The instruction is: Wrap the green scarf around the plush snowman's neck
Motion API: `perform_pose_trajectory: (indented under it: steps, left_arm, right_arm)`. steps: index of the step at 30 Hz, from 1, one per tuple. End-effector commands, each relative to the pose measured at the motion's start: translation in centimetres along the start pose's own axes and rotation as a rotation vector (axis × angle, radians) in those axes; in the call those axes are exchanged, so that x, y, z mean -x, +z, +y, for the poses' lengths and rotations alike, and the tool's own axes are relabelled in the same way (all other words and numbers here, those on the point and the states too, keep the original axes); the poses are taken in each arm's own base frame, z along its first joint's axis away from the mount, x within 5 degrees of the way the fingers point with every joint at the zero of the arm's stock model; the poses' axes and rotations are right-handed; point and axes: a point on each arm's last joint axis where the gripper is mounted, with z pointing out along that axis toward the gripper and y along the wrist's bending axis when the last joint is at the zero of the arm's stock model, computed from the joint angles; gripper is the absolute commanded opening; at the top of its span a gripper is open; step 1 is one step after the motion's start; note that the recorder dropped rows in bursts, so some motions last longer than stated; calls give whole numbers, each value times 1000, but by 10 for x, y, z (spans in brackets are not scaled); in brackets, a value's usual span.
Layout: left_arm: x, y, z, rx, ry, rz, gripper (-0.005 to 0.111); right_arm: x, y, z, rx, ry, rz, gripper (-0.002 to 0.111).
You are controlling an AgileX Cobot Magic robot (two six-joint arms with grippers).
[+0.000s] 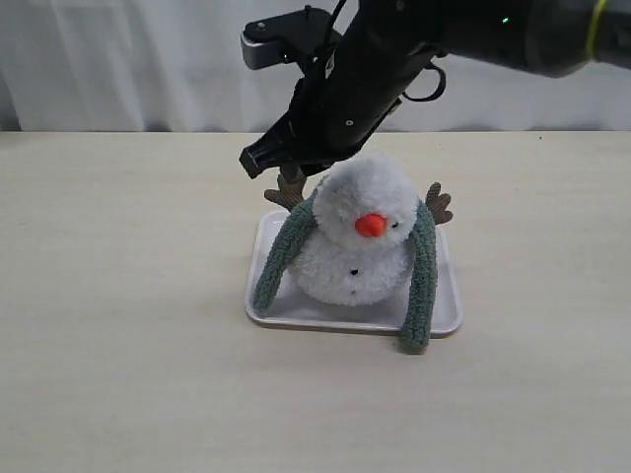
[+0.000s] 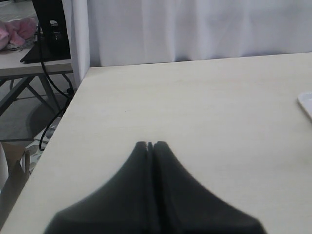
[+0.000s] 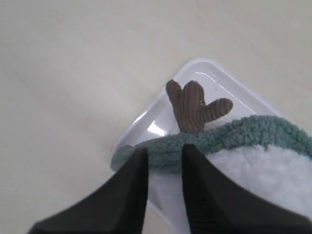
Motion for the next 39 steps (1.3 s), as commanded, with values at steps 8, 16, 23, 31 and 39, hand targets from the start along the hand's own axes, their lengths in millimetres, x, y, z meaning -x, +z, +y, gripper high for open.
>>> perform_pose_trajectory:
  steps: [8, 16, 23, 31, 39]
  left_arm:
    - [2, 0, 0, 0, -13, -32, 0]
    - [2, 0, 0, 0, -13, -32, 0]
    - [2, 0, 0, 0, -13, -32, 0]
    - [2, 0, 0, 0, -13, -32, 0]
    - [2, 0, 0, 0, -13, -32, 0]
  right_arm:
    - [-38, -35, 35, 124, 110, 25, 45]
    - [-84, -2, 68, 149, 85, -42, 61]
    - [-104, 56, 72, 149, 177, -6, 70]
    - [-102, 103, 61, 111, 332, -115, 70]
    - [-102, 126, 55, 89, 357, -177, 70]
